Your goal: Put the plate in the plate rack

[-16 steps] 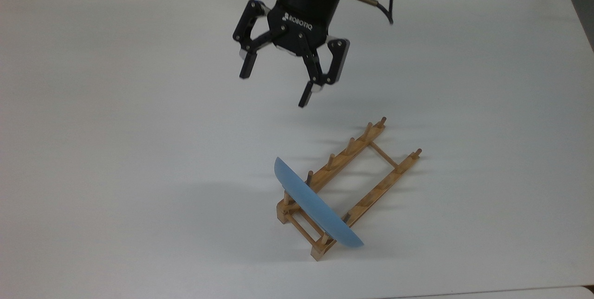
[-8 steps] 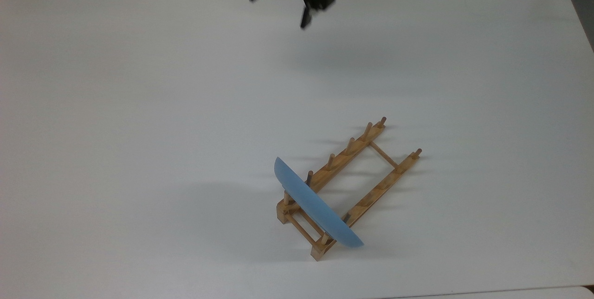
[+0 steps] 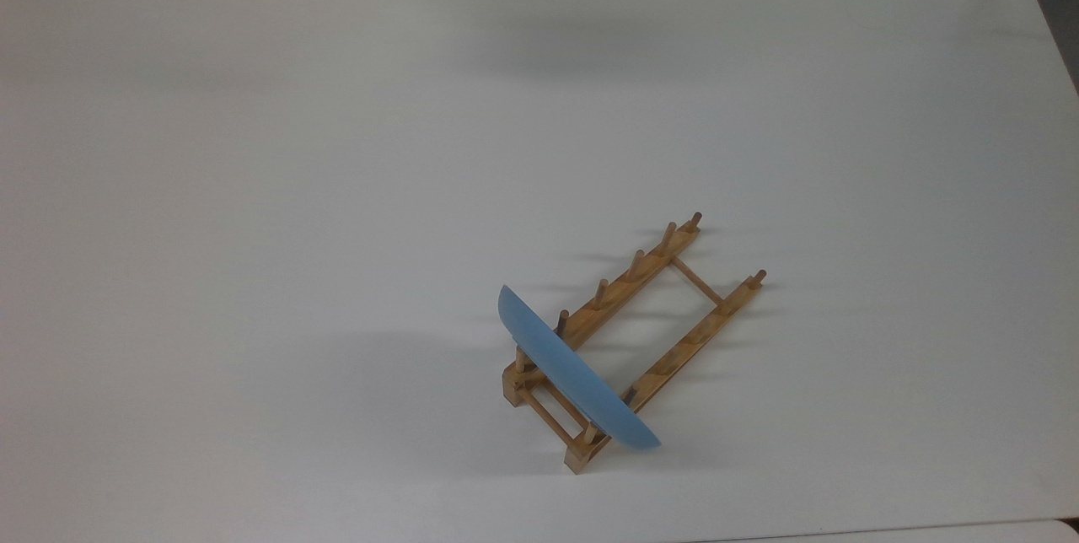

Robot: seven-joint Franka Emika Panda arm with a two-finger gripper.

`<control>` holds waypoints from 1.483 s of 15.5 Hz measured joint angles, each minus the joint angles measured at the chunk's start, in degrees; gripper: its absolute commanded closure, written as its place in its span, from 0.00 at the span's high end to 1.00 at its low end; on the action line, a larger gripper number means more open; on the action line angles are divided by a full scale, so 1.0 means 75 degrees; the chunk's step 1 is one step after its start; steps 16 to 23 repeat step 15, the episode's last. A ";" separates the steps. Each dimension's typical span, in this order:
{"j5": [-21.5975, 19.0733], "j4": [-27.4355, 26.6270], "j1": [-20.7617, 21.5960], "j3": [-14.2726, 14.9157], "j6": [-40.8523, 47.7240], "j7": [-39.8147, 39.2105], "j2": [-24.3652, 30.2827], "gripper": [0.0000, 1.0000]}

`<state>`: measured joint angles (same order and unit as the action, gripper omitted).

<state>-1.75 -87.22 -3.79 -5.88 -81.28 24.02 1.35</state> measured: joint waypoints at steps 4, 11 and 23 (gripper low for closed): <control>0.0000 -0.0195 -0.0211 0.0045 -0.0800 -0.2026 0.0024 1.00; -0.0003 -0.0503 -0.0380 0.0216 -0.2046 -0.2749 -0.0025 1.00; -0.0003 -0.0509 -0.0373 0.0214 -0.2214 -0.2749 -0.0041 1.00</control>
